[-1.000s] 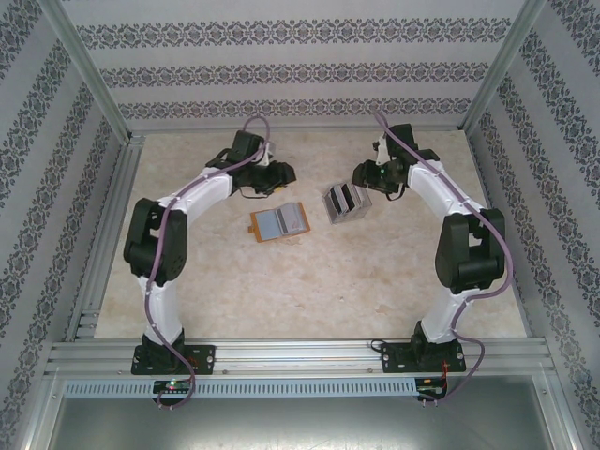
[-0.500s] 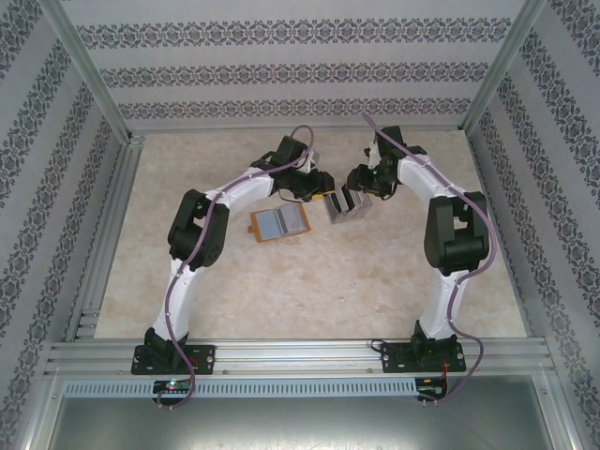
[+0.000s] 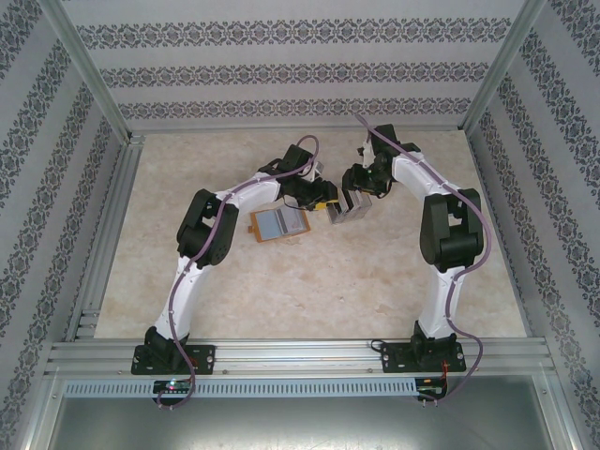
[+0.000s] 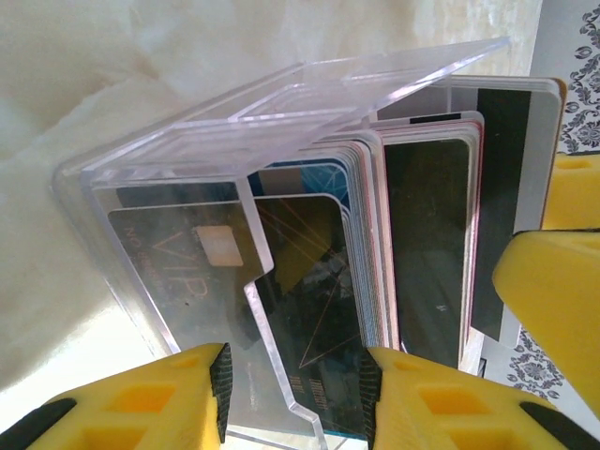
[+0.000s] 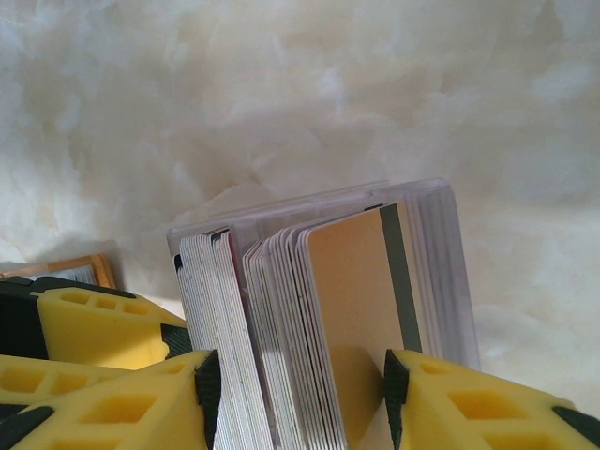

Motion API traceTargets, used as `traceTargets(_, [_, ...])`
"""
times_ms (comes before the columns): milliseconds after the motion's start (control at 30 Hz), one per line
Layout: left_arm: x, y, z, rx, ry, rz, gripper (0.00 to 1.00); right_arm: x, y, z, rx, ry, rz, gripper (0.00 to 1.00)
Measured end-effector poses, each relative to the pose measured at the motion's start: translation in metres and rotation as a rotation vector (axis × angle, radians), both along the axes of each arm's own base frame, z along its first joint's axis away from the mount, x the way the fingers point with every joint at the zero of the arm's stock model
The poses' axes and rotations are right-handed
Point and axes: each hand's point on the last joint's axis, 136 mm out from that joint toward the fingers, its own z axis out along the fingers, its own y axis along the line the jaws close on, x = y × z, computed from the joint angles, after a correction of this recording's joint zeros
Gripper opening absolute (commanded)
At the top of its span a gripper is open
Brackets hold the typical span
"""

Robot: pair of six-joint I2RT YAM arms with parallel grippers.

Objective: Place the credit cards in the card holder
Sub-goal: Pick up the credit card from the storage box.

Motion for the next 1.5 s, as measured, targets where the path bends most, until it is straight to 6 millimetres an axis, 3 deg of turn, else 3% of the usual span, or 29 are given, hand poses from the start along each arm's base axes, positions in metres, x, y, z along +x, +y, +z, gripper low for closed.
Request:
traceTargets(700, [0.001, -0.002, 0.004, -0.008, -0.002, -0.005, 0.43, -0.002, 0.004, 0.015, 0.01, -0.027, 0.009, 0.47])
traceTargets(833, [0.001, -0.002, 0.004, -0.007, -0.001, -0.004, 0.43, -0.002, 0.004, 0.015, 0.009, -0.027, 0.009, 0.42])
traceTargets(1067, [0.001, -0.001, 0.003, -0.006, 0.001, -0.004, 0.43, -0.001, 0.002, 0.016, 0.003, -0.03, 0.004, 0.24])
traceTargets(1500, [0.001, -0.001, 0.004, -0.005, 0.002, -0.004, 0.43, 0.002, -0.013, 0.02, -0.017, -0.046, -0.029, 0.07])
